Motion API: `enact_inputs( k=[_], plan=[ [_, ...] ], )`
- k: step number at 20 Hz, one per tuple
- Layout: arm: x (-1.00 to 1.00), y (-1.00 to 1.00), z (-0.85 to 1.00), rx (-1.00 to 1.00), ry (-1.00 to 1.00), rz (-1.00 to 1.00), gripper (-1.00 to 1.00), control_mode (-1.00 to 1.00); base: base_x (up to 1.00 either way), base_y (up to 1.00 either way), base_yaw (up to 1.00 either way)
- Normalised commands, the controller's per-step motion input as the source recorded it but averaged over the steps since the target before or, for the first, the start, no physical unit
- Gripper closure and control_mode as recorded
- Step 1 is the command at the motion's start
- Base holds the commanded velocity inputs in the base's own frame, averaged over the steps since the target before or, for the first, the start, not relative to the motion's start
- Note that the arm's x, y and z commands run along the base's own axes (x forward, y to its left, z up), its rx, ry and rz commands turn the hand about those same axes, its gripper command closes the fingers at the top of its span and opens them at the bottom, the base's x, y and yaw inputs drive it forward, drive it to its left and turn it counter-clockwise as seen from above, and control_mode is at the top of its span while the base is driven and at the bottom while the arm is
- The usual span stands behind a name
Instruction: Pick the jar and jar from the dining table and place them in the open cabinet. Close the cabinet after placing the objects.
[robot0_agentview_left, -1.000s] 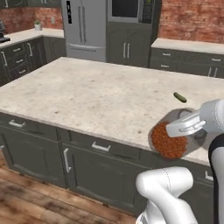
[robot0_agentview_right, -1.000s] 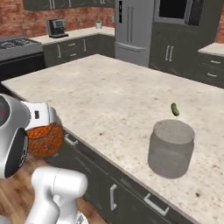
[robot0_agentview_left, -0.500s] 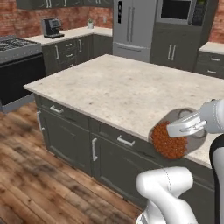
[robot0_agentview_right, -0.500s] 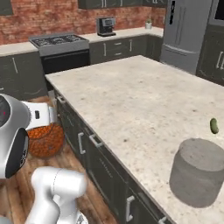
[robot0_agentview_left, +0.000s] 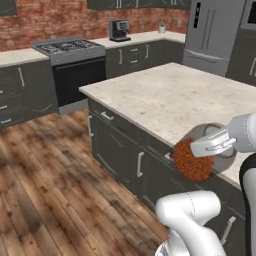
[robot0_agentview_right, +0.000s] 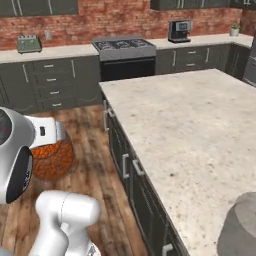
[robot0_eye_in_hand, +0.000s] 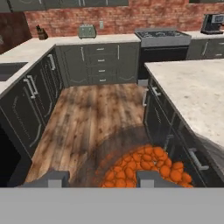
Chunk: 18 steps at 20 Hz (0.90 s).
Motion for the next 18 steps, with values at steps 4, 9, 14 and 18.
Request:
enact_inputs(
  k=[4,9,14,18],
  plan=[
    [0.00,0.00,0.00,0.00,0.00,0.00,1.00,1.00,0.00,0.00,0.46],
    [0.00,0.00,0.00,0.00,0.00,0.00,1.00,1.00,-0.01,0.00,0.47],
    [0.00,0.00,0.00,0.00,0.00,0.00,1.00,1.00,0.00,0.00,0.40],
    [0.00,0.00,0.00,0.00,0.00,0.00,1.00,1.00,0.00,0.00,0.40]
  ],
)
